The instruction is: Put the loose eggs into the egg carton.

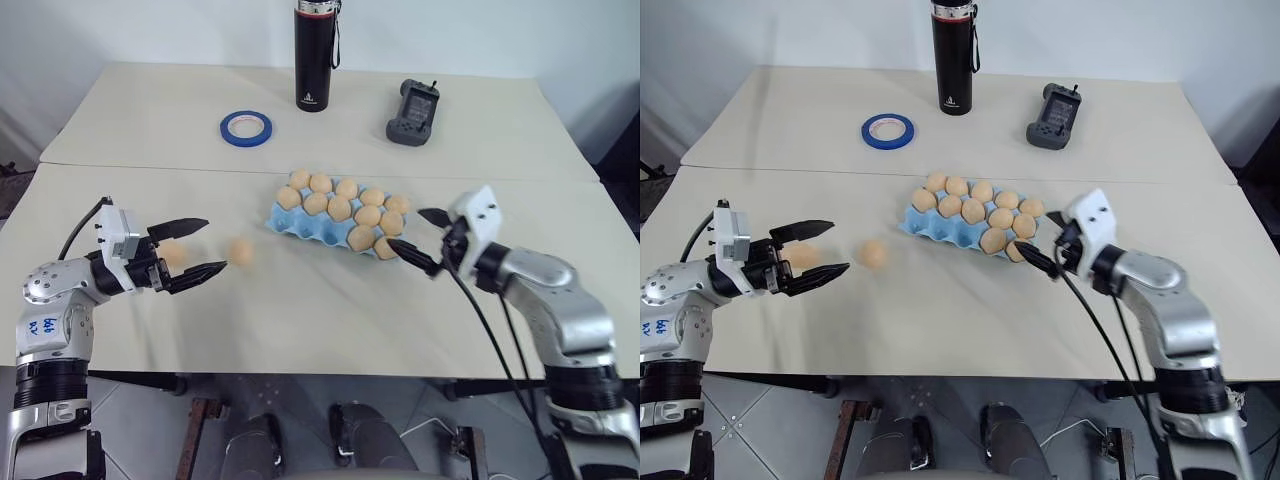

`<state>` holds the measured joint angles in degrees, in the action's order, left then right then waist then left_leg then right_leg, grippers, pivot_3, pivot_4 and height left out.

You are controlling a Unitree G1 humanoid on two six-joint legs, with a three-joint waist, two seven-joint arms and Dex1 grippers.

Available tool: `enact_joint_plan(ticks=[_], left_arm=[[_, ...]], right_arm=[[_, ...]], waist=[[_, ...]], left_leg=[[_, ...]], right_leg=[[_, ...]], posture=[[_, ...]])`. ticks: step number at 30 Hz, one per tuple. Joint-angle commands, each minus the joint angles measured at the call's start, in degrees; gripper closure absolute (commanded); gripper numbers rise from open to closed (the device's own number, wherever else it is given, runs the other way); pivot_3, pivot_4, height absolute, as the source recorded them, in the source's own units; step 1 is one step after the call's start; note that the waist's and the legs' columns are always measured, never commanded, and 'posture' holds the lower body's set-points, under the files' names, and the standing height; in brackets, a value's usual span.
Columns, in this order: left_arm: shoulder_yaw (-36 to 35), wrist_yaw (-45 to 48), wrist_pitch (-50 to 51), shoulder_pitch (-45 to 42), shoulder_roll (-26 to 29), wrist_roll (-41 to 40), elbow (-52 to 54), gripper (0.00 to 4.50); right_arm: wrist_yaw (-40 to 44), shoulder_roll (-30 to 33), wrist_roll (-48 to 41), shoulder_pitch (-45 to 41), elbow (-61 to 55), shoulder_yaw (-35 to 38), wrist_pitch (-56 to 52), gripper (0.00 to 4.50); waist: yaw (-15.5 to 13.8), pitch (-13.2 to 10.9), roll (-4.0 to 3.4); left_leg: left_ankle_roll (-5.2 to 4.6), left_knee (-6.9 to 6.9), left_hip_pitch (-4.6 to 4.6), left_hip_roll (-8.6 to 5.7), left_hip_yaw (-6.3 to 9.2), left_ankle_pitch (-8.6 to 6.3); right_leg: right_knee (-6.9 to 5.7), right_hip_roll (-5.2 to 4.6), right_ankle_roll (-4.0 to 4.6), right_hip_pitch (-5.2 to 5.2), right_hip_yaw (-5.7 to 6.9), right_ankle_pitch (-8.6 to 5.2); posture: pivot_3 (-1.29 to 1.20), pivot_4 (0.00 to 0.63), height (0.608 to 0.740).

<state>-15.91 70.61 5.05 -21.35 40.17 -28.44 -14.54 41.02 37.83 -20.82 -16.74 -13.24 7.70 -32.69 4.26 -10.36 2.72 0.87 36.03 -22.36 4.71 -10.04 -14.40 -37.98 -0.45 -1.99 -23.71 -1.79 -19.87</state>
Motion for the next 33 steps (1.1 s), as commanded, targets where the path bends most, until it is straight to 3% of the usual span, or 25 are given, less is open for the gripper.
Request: enact_joint_plan(ticks=[1,7,17,25,33], left_arm=[[-1.81,-0.22,-1.02,-0.23,0.47,-1.17,0.18,0.00],[-2.04,0.18,-1.51,-0.29,-0.22,-1.55,-0.25,0.00],[-2.28,1.52,-1.65,-0.58,0.39,-1.87,-0.87,0.00],[-2.31,3.25,-0.35,0.16,0.45,-3.25,0.72,0.00],[-1.66,7.89,-0.79,2.00,1.48,-3.32,1.37,0.00]], right_arm=[[1.73,3.28,-0.62,3.40,-1.23,5.75,2.69,0.04],[2.96,7.00,0.42,10.99,5.06,13.87,6.78,0.04],[1.50,6.18,-0.74,14.20,5.63,16.83,7.48,0.04],[-8.75,-3.11,2.44,-3.52,18.23,10.80,9.97,0.04],[-11.71,-8.79,6.92,-15.46,35.63,5.56,18.01,0.04]], waist=[[0.19,0.00,0.00],[0.44,0.00,0.00],[0.54,-0.01,-0.01],[0.86,-0.02,-0.03],[0.72,-0.08,-0.13]], left_leg=[[-0.01,0.02,0.00,0.00,0.00,0.00],[0.00,0.02,0.17,0.00,-0.01,0.01],[0.02,0.03,0.20,-0.01,0.00,0.03],[0.08,0.05,0.27,-0.01,-0.03,0.09],[0.10,0.02,0.15,-0.01,-0.07,0.09]], right_leg=[[-0.01,0.00,-0.01,0.01,0.00,0.00],[-0.11,0.03,-0.01,0.10,-0.04,0.01],[-0.15,0.03,-0.02,0.13,-0.05,0.01],[-0.26,0.02,-0.01,0.11,-0.08,0.06],[-0.22,0.03,0.01,0.01,-0.09,0.01]], posture=[[0.00,0.150,0.740],[0.00,0.150,0.740],[0.00,0.150,0.740],[0.00,0.150,0.740],[0.00,0.150,0.740]])
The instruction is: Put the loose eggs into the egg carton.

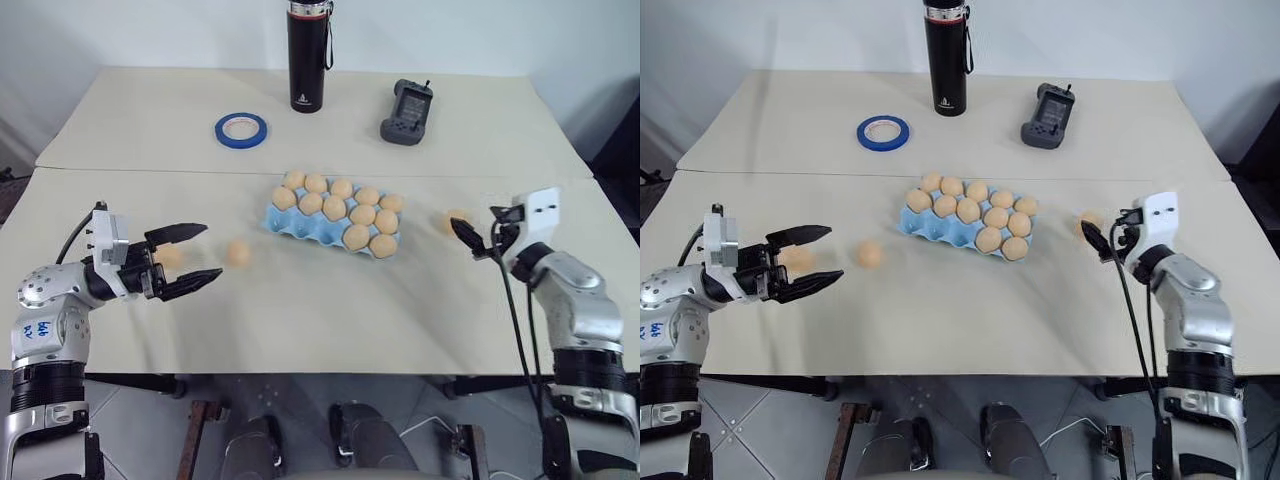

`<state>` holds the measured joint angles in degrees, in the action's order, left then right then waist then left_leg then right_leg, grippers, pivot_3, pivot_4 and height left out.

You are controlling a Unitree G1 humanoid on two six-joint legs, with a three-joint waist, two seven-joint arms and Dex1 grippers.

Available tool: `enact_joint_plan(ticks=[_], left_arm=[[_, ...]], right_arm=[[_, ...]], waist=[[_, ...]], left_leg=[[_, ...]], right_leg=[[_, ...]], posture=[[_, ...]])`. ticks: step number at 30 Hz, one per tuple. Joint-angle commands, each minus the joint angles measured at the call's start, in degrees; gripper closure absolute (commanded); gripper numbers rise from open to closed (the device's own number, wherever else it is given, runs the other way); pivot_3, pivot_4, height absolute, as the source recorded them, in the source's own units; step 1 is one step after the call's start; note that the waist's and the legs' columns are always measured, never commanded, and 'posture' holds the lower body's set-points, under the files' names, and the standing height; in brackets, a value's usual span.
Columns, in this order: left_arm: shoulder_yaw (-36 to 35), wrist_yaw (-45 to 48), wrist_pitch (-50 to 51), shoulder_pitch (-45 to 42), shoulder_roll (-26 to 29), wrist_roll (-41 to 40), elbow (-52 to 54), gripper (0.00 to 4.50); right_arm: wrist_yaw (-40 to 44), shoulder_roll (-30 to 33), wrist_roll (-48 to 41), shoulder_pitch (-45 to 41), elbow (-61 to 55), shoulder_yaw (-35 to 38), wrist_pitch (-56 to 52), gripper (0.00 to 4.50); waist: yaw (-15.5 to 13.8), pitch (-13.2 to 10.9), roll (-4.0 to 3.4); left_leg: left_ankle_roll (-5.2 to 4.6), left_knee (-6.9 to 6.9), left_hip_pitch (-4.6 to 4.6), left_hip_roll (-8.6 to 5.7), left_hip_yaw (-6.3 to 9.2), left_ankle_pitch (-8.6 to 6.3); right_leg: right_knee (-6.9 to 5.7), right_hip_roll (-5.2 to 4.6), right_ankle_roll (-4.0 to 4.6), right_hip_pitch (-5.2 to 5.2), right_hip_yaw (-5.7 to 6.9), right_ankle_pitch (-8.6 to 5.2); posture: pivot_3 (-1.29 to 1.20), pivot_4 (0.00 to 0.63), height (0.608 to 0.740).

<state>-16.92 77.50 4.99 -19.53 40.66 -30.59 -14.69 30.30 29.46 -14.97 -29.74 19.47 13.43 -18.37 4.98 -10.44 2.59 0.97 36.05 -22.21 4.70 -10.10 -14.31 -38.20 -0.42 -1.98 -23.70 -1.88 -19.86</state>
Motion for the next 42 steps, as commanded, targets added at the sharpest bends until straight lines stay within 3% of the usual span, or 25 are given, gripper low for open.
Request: enact_joint_plan(ticks=[1,9,16,18,22,30,36,42], left_arm=[[-0.80,0.98,-0.68,0.28,0.92,-1.27,1.71,0.00],[-2.01,0.79,-0.01,2.08,0.93,-2.74,3.08,0.00],[-2.68,0.00,-0.34,3.04,0.93,-3.07,3.71,0.00],[-3.02,-0.34,-0.29,3.44,0.95,-3.18,4.05,0.00],[-3.63,-0.58,-0.05,4.30,1.12,-3.50,4.79,0.00],[-4.68,-1.57,-0.04,4.82,1.24,-3.34,4.89,0.00],[-6.21,-3.30,-0.35,6.00,1.45,-3.25,5.36,0.00],[-7.59,-4.98,-0.62,7.71,1.28,-3.44,6.90,0.00]], right_arm=[[-1.22,-0.89,1.47,-3.49,4.84,-0.45,4.55,0.04],[-2.01,-3.38,5.75,-9.38,18.82,-4.21,11.66,0.04],[-2.57,-4.14,5.84,-10.24,18.17,-4.21,14.00,2.39],[-2.22,-4.33,5.30,-9.92,14.76,-4.38,13.13,2.82],[-1.83,-5.46,3.97,-8.92,5.13,-5.10,8.76,2.86],[-0.06,-12.23,0.14,-8.75,-16.53,-13.33,-5.32,2.86],[-0.14,-19.11,0.95,-10.47,-16.07,-18.92,-4.96,2.86],[1.57,-20.80,3.40,-11.33,-11.70,-22.77,-3.01,2.86]], waist=[[0.00,-0.01,-0.01],[0.21,-0.02,-0.04],[0.59,-0.03,-0.05],[0.89,-0.05,-0.09],[1.49,-0.09,-0.15],[1.41,-0.10,-0.15],[1.51,-0.09,-0.14],[1.42,-0.08,-0.13]], left_leg=[[0.00,0.00,-0.01,0.00,0.00,0.00],[-0.01,0.02,0.00,0.01,0.00,0.00],[-0.02,0.04,0.01,0.00,0.01,0.00],[-0.02,0.03,0.00,0.01,0.01,0.00],[-0.01,0.03,0.01,0.01,0.02,0.00],[0.05,0.02,0.04,0.04,0.06,0.05],[0.03,0.02,0.01,0.02,0.06,0.04],[0.04,-0.01,-0.04,0.02,0.06,0.03]], right_leg=[[0.01,0.00,0.00,0.00,0.00,0.00],[-0.03,0.00,0.00,0.00,0.00,0.00],[-0.08,-0.01,0.00,0.00,-0.01,0.00],[-0.09,-0.01,0.00,0.00,-0.01,0.00],[-0.13,-0.01,0.00,-0.01,-0.02,0.00],[-0.35,-0.01,0.04,-0.06,0.01,-0.03],[-0.30,-0.04,0.05,-0.06,0.03,-0.03],[-0.25,-0.04,0.08,-0.11,0.05,-0.05]], posture=[[0.00,0.150,0.740],[0.00,0.150,0.740],[0.00,0.150,0.740],[0.00,0.150,0.740],[0.00,0.150,0.740],[0.00,0.150,0.740],[0.00,0.150,0.740],[0.00,0.150,0.740]])
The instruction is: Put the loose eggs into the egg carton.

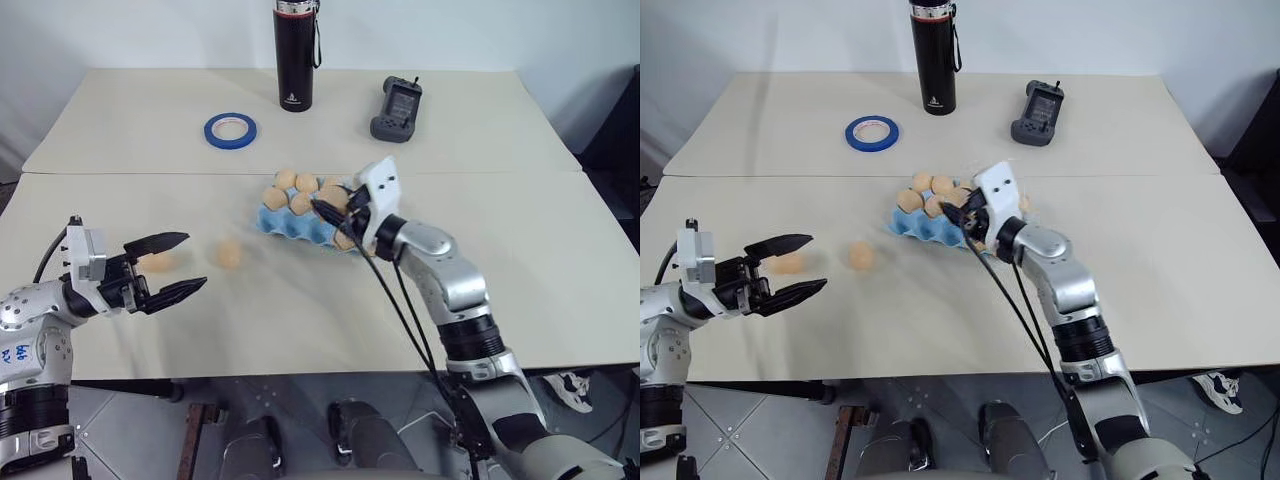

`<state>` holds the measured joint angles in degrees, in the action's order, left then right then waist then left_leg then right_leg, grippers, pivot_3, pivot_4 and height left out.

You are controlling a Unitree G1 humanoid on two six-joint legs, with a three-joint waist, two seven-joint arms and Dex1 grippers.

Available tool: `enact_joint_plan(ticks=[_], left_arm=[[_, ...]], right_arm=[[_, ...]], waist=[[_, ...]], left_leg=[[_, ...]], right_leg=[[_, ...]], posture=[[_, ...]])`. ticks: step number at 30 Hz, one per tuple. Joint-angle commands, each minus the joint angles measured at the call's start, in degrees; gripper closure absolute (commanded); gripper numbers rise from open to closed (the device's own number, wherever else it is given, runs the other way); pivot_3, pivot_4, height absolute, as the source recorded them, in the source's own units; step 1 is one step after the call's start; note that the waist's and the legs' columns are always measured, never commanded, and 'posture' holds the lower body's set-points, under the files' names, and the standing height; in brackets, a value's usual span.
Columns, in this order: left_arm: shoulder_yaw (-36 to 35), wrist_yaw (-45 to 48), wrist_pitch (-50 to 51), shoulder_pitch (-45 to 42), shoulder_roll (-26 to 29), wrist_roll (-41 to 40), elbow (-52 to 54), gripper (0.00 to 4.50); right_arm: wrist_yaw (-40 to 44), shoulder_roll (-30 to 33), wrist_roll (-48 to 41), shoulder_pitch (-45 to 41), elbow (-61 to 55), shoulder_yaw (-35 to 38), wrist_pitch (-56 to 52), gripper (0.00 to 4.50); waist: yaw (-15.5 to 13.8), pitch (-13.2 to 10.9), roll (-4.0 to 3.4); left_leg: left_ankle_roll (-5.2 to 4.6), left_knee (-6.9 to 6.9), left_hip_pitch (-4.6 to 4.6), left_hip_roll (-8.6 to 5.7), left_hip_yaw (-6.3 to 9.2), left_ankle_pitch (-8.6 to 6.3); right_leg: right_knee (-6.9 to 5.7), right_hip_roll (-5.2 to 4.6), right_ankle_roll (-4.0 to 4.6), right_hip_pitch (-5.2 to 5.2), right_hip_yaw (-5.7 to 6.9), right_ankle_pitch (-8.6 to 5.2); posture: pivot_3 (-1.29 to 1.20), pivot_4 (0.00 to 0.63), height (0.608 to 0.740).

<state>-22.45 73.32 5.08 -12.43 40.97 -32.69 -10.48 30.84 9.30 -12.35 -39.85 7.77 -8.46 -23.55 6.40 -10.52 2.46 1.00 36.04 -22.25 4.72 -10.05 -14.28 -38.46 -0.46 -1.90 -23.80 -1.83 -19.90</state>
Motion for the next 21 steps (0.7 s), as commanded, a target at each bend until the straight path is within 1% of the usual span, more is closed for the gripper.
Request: enact_joint_plan(ticks=[1,3,4,5,6,8,9,10,14,21], left_arm=[[-2.17,-0.99,-0.68,0.82,0.96,-1.38,2.88,0.00],[-2.41,-1.48,-0.73,1.42,0.86,-1.37,3.43,0.00],[-2.50,-1.69,-0.75,1.65,0.78,-1.34,3.67,0.00],[-2.64,-1.99,-0.83,1.94,0.66,-1.31,3.94,0.00],[-2.75,-2.27,-0.88,2.15,0.54,-1.32,4.19,0.00],[-3.04,-2.90,-0.94,2.70,0.33,-1.42,4.78,0.00],[-3.12,-3.11,-0.95,2.92,0.30,-1.47,5.00,0.00],[-3.26,-3.46,-1.02,3.13,0.23,-1.50,5.27,0.00],[-3.78,-4.89,-1.22,3.92,0.11,-1.59,6.58,0.00],[-7.39,-11.90,-1.11,6.49,0.11,-1.03,10.49,0.00]], right_arm=[[1.19,-0.76,1.03,-1.28,0.29,-1.17,2.47,2.86],[1.02,-0.99,2.17,-1.75,1.59,-1.92,2.93,2.14],[0.97,-1.03,2.65,-1.93,2.10,-2.18,2.84,1.91],[1.15,-0.98,3.09,-2.01,2.50,-2.56,3.04,1.50],[1.37,-0.89,3.33,-2.07,2.67,-2.76,3.24,1.22],[1.55,-0.75,3.53,-2.03,2.40,-2.58,3.41,0.43],[1.68,-0.69,3.55,-1.95,2.17,-2.45,3.34,0.15],[1.86,-0.41,3.53,-1.93,1.79,-2.22,3.18,0.07],[3.50,1.44,2.77,-1.32,-1.20,-1.53,2.45,0.07],[13.78,10.26,-4.64,3.11,-12.00,1.77,-0.85,0.07]], waist=[[-0.01,0.00,0.00],[-0.02,0.00,0.00],[0.06,0.00,0.00],[0.16,0.01,0.01],[0.18,0.00,0.01],[0.12,0.00,0.01],[0.11,0.01,0.01],[0.12,0.01,0.01],[0.10,0.00,0.01],[-0.09,0.01,0.01]], left_leg=[[-0.01,0.00,-0.01,0.00,0.00,0.00],[-0.01,0.00,-0.01,0.00,0.00,-0.01],[0.00,0.00,-0.01,0.00,0.00,-0.01],[0.00,0.00,-0.01,0.00,0.00,-0.01],[0.00,-0.01,-0.01,0.00,0.00,-0.01],[0.00,-0.02,-0.01,0.01,0.00,-0.01],[0.00,-0.03,-0.02,0.00,0.00,-0.01],[0.01,-0.04,-0.02,0.00,0.00,-0.01],[0.01,-0.06,-0.03,0.01,0.00,-0.01],[0.00,-0.18,-0.07,0.01,0.03,-0.05]], right_leg=[[0.02,0.00,0.00,0.00,0.00,0.00],[0.02,0.00,0.00,0.00,0.00,0.00],[0.01,0.00,0.00,-0.01,0.01,0.00],[0.01,0.00,0.00,-0.01,0.00,0.00],[0.00,0.00,0.00,-0.01,0.00,0.00],[0.00,0.00,0.01,-0.02,0.01,0.00],[0.00,0.00,0.01,-0.04,0.01,-0.01],[0.01,0.00,0.01,-0.04,0.00,-0.01],[0.04,0.00,0.01,-0.04,0.00,-0.01],[0.27,0.00,0.01,-0.02,0.03,-0.01]], posture=[[0.00,0.150,0.740],[0.00,0.150,0.740],[0.00,0.150,0.740],[0.00,0.150,0.740],[0.00,0.150,0.740],[0.00,0.150,0.740],[0.00,0.150,0.740],[0.00,0.150,0.740],[0.00,0.150,0.740],[0.00,0.150,0.740]])
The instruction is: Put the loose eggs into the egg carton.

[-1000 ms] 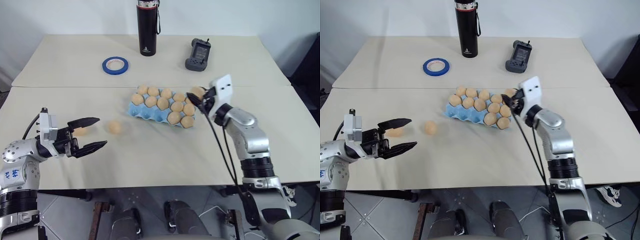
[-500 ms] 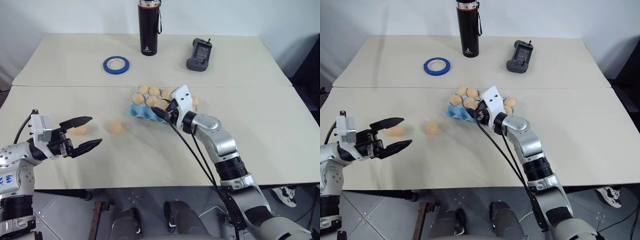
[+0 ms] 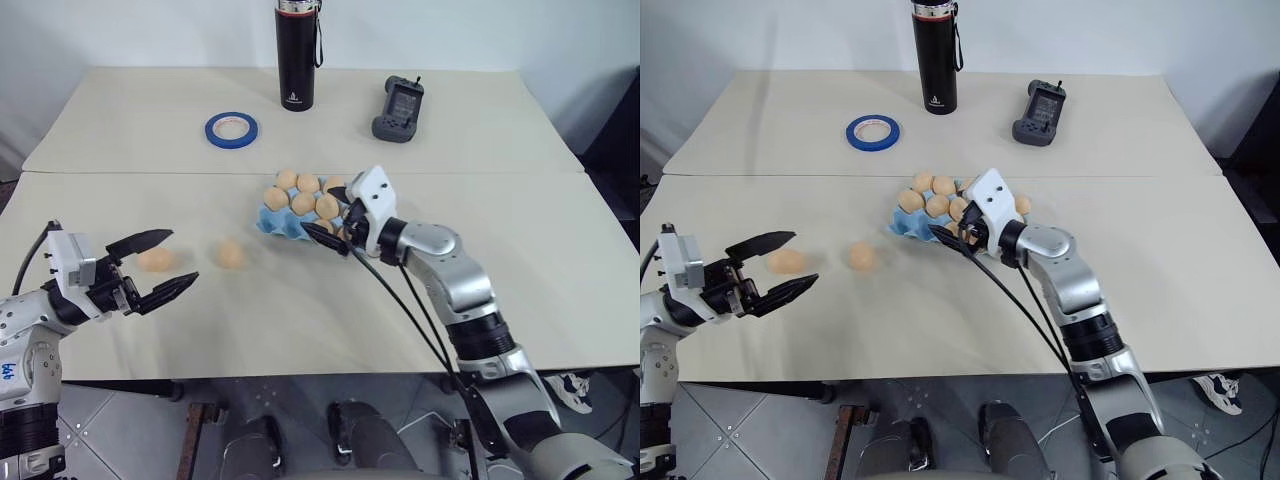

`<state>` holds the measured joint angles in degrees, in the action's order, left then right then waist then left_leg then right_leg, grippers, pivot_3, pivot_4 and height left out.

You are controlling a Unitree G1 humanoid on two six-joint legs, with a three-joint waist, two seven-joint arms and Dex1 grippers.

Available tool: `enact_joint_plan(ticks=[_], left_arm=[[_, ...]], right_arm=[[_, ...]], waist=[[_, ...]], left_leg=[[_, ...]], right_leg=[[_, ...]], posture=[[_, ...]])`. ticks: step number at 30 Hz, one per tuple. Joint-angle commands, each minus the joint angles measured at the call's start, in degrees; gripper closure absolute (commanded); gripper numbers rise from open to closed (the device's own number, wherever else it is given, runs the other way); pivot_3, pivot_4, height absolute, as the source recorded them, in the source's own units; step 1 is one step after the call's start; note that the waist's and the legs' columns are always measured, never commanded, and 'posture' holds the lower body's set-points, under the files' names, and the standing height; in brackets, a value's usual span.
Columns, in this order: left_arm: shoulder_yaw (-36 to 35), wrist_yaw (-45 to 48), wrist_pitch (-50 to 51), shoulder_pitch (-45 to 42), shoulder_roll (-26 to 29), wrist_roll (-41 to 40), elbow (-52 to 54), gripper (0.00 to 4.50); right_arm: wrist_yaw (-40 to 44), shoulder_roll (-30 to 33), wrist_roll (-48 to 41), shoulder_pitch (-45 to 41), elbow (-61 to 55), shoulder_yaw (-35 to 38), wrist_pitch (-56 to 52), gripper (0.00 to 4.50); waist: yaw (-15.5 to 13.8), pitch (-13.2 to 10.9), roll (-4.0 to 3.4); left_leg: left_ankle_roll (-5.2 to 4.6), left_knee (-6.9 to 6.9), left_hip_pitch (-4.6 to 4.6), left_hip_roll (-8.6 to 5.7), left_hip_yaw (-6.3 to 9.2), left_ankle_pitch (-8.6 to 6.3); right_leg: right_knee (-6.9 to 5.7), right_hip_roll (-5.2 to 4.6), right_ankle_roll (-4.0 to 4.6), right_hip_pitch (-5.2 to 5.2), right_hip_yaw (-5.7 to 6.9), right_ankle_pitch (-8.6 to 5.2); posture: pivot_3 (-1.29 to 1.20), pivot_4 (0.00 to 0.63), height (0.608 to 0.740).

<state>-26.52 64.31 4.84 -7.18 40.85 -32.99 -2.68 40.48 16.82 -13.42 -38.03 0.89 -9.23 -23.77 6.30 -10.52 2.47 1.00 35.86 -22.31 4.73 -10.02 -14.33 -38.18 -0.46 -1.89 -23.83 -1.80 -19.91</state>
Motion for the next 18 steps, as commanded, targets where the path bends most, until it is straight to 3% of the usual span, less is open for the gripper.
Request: enact_joint_plan(ticks=[1,11,18], left_arm=[[-4.79,-4.87,-0.45,2.22,0.14,-0.69,3.72,0.00],[-14.01,-18.25,-2.49,13.59,-5.14,0.52,10.64,0.00],[-18.72,-18.85,-3.50,22.11,-7.73,-1.62,13.65,0.00]], right_arm=[[6.36,4.66,-5.43,1.95,-5.57,3.80,-1.82,0.07],[24.90,18.49,-12.03,10.79,-3.42,10.79,6.72,0.07],[31.55,23.34,-15.45,14.26,-1.98,14.13,6.37,0.07]], waist=[[0.08,0.00,0.00],[-0.05,0.00,0.02],[-0.07,-0.01,0.04]], left_leg=[[-0.01,-0.02,0.00,0.00,0.00,-0.01],[-0.09,-0.18,0.07,0.00,0.00,-0.07],[-0.40,-0.13,0.17,0.00,0.01,-0.24]], right_leg=[[0.04,0.00,0.00,0.01,0.00,0.00],[0.30,0.02,-0.01,0.11,0.01,0.00],[0.30,0.01,-0.03,0.23,0.00,0.01]], posture=[[0.00,0.150,0.740],[0.00,0.150,0.740],[0.00,0.150,0.740]])
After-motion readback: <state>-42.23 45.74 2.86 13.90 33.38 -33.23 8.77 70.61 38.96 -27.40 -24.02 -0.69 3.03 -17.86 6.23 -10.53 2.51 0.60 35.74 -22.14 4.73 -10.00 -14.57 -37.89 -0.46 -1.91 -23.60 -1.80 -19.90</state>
